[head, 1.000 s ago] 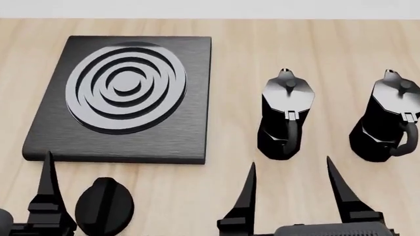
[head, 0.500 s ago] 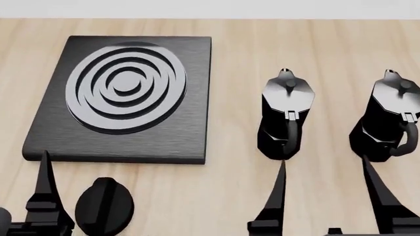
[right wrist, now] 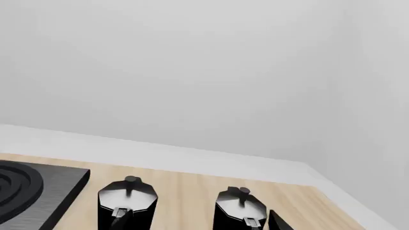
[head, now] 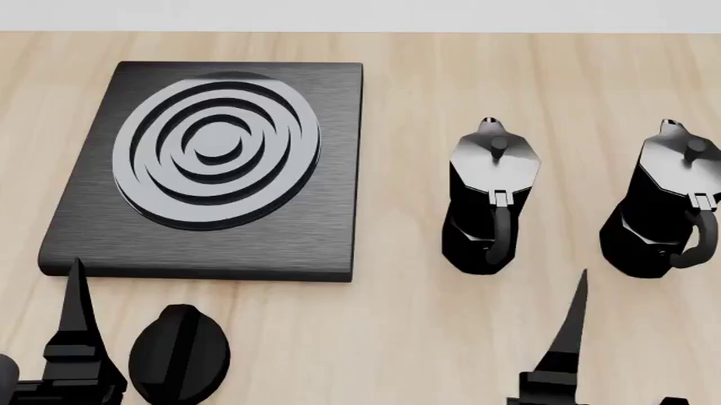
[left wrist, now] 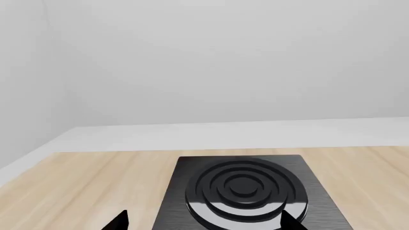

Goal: Put the right moka pot on the stove.

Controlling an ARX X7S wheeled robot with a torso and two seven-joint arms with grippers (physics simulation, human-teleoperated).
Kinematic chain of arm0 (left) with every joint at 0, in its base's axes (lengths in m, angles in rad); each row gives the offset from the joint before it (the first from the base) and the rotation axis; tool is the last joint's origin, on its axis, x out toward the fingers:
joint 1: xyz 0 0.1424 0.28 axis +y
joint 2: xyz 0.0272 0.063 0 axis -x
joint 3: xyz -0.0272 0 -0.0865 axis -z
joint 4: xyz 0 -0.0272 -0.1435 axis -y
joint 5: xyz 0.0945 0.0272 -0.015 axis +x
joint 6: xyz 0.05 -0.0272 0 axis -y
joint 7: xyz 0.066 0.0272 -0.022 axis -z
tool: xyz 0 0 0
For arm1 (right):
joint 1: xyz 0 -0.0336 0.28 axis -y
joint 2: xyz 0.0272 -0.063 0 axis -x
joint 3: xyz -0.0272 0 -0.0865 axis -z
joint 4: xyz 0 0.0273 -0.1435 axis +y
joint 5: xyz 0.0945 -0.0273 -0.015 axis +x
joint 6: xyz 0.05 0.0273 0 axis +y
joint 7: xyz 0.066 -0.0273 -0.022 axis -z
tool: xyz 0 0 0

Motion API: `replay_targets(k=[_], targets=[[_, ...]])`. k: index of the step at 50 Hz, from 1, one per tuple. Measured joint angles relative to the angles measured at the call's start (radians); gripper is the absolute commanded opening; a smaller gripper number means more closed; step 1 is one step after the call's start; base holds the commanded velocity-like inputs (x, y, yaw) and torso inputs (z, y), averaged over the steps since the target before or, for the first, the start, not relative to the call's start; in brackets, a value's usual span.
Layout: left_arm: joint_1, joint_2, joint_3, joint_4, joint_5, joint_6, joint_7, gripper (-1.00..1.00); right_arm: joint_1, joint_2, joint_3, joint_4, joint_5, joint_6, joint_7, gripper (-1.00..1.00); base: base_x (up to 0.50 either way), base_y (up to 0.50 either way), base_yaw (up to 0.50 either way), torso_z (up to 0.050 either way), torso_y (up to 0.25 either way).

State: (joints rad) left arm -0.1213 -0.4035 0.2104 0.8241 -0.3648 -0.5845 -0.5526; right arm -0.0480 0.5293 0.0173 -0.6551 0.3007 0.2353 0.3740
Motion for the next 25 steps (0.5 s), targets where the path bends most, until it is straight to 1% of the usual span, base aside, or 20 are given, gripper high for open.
replay_targets(k=[15, 25], targets=[[-0.002, -0.004, 0.000, 0.003, -0.008, -0.004, -0.004, 1.00, 0.006, 0.026, 0.057, 0.060, 0.029, -0.020, -0.014, 1.00, 0.00, 0.00, 0.00, 0.000, 0.000], [-0.004, -0.006, 0.001, 0.003, -0.011, -0.006, -0.008, 1.00, 0.030, 0.049, 0.086, 0.094, 0.073, 0.001, -0.031, 1.00, 0.00, 0.00, 0.00, 0.000, 0.000]])
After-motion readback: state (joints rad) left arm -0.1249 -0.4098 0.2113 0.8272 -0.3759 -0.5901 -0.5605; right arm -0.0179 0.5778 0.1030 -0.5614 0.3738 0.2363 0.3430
